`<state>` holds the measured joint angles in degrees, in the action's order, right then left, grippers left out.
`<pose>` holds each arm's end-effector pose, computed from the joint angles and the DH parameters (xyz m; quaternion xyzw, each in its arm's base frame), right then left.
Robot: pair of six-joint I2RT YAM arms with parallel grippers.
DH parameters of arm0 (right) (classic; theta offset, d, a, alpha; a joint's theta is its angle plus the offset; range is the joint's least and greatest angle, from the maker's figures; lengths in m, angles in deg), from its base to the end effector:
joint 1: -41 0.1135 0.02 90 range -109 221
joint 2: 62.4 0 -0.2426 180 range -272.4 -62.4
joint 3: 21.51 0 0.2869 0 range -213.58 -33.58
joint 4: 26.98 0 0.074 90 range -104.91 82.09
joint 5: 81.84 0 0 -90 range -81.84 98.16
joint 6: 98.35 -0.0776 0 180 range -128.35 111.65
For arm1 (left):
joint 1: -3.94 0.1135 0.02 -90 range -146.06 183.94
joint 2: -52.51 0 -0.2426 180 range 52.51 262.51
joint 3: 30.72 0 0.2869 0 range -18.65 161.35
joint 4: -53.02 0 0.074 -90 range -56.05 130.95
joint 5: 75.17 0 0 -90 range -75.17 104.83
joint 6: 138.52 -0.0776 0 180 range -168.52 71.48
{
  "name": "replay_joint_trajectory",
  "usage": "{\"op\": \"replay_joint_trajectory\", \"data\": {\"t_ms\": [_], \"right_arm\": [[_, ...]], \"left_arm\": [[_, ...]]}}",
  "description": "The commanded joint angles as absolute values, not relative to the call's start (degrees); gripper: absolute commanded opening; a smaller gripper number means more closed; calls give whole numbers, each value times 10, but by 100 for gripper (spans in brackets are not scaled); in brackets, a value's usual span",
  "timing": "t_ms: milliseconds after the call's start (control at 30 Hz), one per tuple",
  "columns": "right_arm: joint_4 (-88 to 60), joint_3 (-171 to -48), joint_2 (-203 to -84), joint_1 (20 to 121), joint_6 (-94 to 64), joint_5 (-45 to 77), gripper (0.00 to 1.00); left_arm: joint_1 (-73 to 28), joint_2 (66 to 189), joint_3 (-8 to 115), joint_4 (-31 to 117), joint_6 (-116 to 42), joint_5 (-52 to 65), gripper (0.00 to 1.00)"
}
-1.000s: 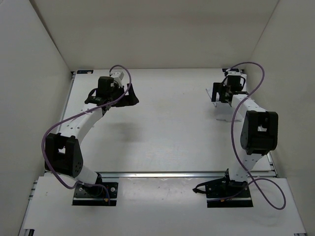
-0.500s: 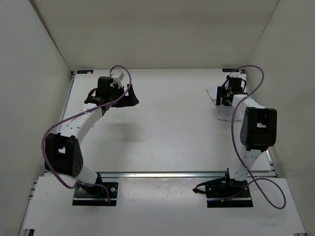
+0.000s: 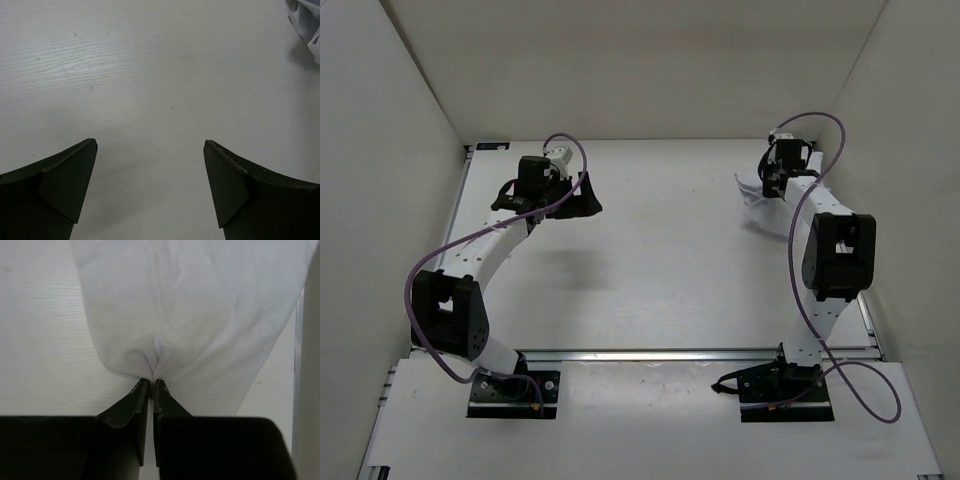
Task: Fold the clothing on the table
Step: Grab the skirt from the pile, then move the skirt to the center of the board
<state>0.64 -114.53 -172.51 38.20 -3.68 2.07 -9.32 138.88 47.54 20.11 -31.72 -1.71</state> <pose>0.4841 -0.0319 0.1507 0.0054 0.9218 -0.0740 0.3805 0.3849 -0.1134 0.2177 0.0318 0.9020 -0.2328 0.3622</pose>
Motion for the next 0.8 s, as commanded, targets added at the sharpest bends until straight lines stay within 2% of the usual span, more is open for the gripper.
{"op": "replay_joint_trajectory", "data": {"t_ms": [0, 200, 300, 467, 533, 600, 633, 767], "right_arm": [[12, -1210, -1652, 456, -26, 94, 0], [12, -1242, -1573, 549, -73, 209, 0], [25, -1204, -1553, 590, -69, 223, 0], [72, -1110, -1524, 599, -110, 234, 0], [77, -1052, -1504, 581, -137, 218, 32], [85, -1023, -1481, 548, -138, 230, 76], [84, -1011, -1469, 539, -139, 231, 89], [82, -991, -1457, 525, -139, 207, 95]], "left_arm": [[-90, 1384, 502, 206, -324, -28, 99], [-81, 1386, 527, 206, -330, -21, 99], [-78, 1386, 532, 207, -337, -26, 98], [-85, 1380, 518, 207, -338, -29, 99], [-92, 1377, 503, 210, -339, -32, 99], [-99, 1374, 496, 213, -341, -34, 99], [-100, 1372, 489, 215, -342, -35, 99], [-116, 1374, 469, 220, -338, -45, 99]]}}
